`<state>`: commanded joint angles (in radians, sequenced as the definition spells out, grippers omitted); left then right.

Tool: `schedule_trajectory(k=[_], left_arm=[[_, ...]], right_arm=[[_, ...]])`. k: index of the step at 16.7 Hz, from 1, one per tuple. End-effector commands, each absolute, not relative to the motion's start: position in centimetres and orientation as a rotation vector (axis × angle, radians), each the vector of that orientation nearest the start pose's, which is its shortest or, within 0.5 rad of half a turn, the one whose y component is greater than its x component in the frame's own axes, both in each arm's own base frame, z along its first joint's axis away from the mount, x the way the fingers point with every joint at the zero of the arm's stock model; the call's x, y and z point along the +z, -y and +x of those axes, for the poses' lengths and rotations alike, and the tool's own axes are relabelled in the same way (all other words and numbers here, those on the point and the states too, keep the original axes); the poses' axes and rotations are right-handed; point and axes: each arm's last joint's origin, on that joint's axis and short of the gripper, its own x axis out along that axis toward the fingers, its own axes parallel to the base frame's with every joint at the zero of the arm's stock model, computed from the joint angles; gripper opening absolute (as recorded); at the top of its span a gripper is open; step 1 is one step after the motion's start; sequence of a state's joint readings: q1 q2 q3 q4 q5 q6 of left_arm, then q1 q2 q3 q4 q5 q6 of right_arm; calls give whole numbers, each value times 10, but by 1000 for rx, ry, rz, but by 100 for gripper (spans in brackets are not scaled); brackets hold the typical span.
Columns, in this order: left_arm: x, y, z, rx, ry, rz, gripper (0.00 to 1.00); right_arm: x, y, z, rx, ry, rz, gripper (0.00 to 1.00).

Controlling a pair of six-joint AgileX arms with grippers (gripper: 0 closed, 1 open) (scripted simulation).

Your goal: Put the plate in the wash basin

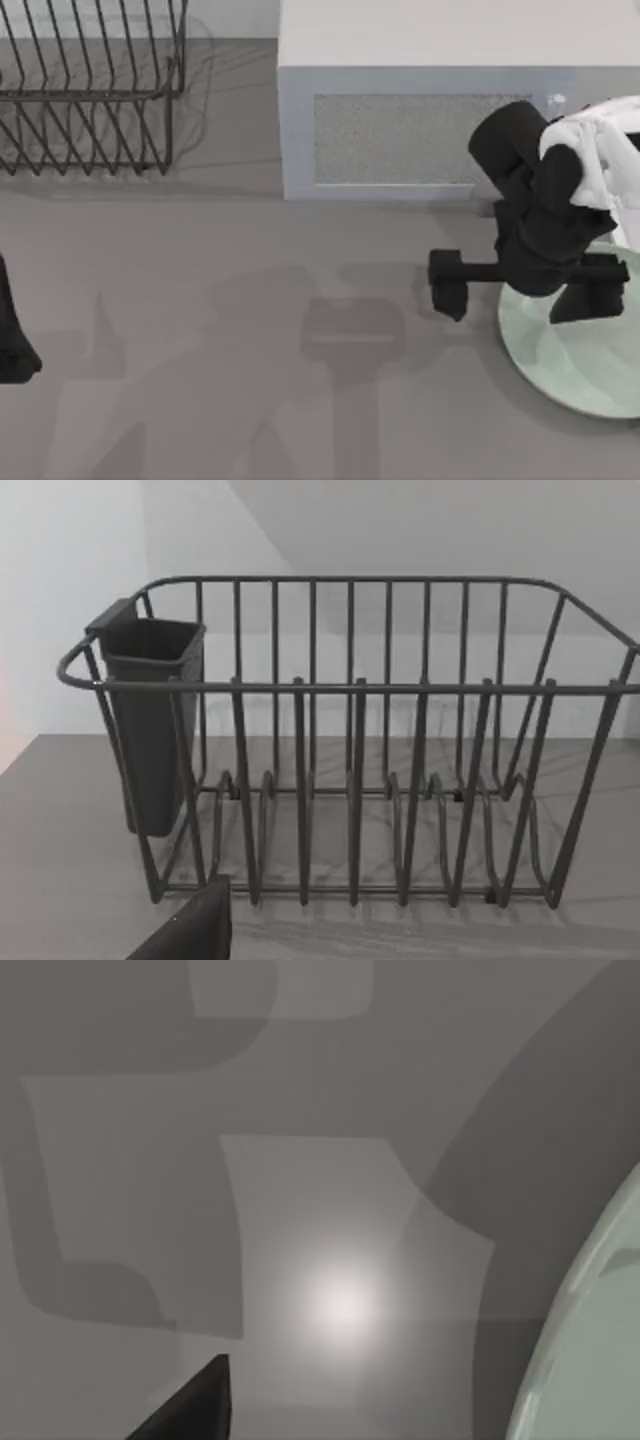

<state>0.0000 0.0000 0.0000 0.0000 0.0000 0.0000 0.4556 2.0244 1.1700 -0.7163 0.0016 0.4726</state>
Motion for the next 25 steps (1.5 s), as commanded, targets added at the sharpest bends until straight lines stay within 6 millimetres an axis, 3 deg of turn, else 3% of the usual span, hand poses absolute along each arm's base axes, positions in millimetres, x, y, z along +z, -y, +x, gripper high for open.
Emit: schedule_trajectory(k=[1, 14, 22, 23, 25], left_arm=[[160, 1, 106, 0, 0, 0, 100], [160, 1, 106, 0, 0, 0, 100], [160, 1, 106, 0, 0, 0, 100], [160, 1, 106, 0, 0, 0, 100], [160, 1, 106, 0, 0, 0, 100]], right_arm=[[92, -155, 311, -8, -1571, 8, 100], [92, -155, 311, -8, -1571, 8, 2], [92, -155, 311, -8, -1571, 8, 0], [123, -152, 317, 12, -1474, 41, 0], [123, -154, 317, 14, -1482, 28, 0]])
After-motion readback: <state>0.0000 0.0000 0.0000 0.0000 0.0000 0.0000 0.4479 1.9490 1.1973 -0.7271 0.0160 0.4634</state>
